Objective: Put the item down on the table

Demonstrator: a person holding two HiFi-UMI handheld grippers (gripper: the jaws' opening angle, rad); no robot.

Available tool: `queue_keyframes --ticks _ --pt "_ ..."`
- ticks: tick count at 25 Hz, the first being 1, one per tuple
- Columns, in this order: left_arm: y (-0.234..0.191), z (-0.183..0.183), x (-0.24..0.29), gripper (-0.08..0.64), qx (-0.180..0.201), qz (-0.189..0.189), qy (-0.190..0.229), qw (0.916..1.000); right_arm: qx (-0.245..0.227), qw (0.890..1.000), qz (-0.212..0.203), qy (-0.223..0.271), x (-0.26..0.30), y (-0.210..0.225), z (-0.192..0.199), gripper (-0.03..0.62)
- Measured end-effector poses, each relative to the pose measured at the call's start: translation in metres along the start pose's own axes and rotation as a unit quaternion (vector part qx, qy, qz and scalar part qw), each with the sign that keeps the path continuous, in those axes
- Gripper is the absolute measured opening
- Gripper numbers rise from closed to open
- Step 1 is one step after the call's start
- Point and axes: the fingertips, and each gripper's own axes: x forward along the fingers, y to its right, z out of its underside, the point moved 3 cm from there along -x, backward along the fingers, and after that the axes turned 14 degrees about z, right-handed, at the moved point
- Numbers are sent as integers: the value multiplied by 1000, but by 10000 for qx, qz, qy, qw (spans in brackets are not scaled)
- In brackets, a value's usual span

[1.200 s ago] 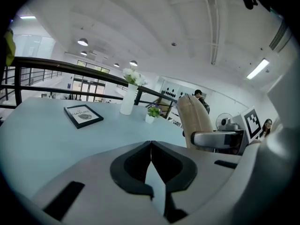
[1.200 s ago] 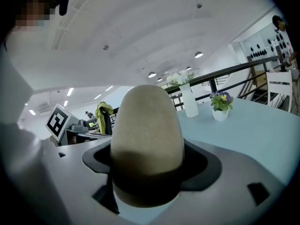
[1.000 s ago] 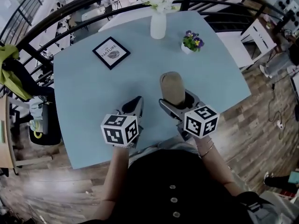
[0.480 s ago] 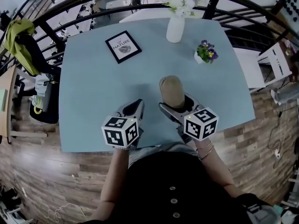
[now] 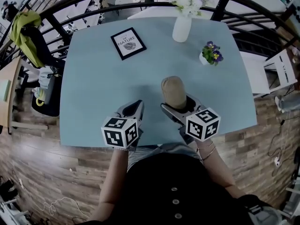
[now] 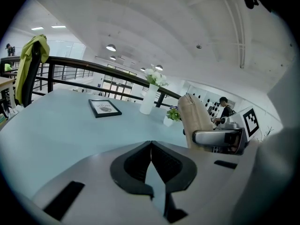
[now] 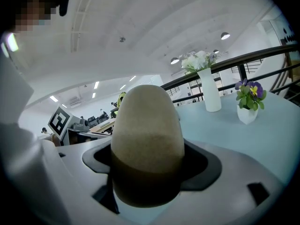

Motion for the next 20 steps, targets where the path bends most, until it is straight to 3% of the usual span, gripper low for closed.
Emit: queue_keyframes --ticks 11,20 --pt "-4 9 12 17 -143 196 -208 9995 75 9996 219 -160 6 13 8 400" --pt "-20 2 9 17 -159 471 -337 9982 -41 9993 334 -171 23 -10 -1 400"
